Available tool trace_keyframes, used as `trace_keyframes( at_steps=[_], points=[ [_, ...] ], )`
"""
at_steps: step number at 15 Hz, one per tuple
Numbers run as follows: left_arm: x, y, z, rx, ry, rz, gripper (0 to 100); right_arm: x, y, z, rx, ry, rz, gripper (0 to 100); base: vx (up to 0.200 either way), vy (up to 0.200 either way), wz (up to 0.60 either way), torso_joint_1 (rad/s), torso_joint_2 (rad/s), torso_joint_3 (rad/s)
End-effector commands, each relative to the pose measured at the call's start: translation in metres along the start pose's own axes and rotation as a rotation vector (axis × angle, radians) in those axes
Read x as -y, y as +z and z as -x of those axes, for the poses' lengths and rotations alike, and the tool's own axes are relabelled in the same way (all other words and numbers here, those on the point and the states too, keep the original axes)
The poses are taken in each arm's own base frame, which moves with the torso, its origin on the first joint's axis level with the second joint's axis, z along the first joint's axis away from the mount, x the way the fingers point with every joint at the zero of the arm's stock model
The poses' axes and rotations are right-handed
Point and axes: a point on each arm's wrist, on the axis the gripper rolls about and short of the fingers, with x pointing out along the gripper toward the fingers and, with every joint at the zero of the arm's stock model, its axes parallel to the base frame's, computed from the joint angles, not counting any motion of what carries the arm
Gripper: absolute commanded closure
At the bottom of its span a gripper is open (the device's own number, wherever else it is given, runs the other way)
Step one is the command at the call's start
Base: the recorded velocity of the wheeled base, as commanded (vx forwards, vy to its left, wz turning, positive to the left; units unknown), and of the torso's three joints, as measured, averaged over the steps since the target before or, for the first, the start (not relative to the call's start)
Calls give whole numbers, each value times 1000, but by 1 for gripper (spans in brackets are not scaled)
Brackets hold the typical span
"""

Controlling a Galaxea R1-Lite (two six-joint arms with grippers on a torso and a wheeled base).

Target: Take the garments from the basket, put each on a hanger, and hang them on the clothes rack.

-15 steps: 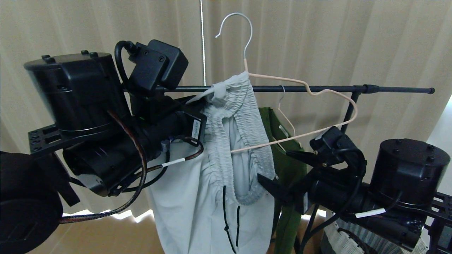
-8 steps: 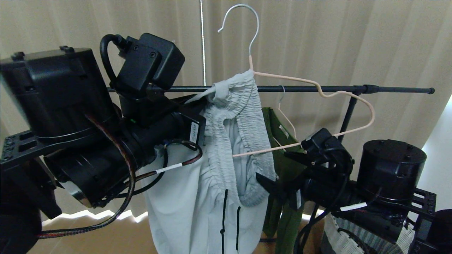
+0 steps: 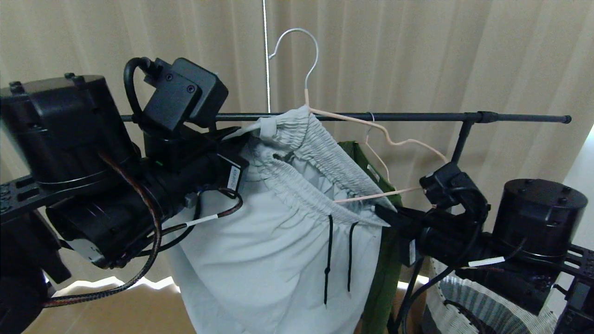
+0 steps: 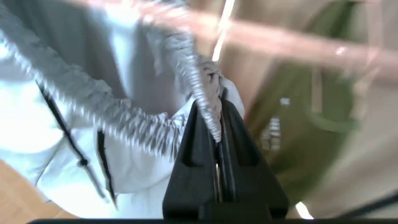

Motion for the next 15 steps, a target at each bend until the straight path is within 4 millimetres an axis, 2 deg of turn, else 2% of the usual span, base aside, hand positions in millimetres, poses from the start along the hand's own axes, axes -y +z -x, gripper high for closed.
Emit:
trace_keyframes(
  at_steps=[1,6,11,15],
  points=[
    [-10,-14,0,-26,50,-61,100,17,9,13,44,-64,21,100,0,0,0,0,0,0],
    [-21,-54,6,-54,137,-238,100,38,12,15,54,-144,22,100,0,0,0,0,0,0],
    [-21,-70,3,-76,155,-268,100,39,15,17,68,-147,22,100,0,0,0,0,0,0],
    [-21,-86,12,-138,141,-345,100,41,27,15,100,-153,35,100,0,0,0,0,0,0]
  ],
)
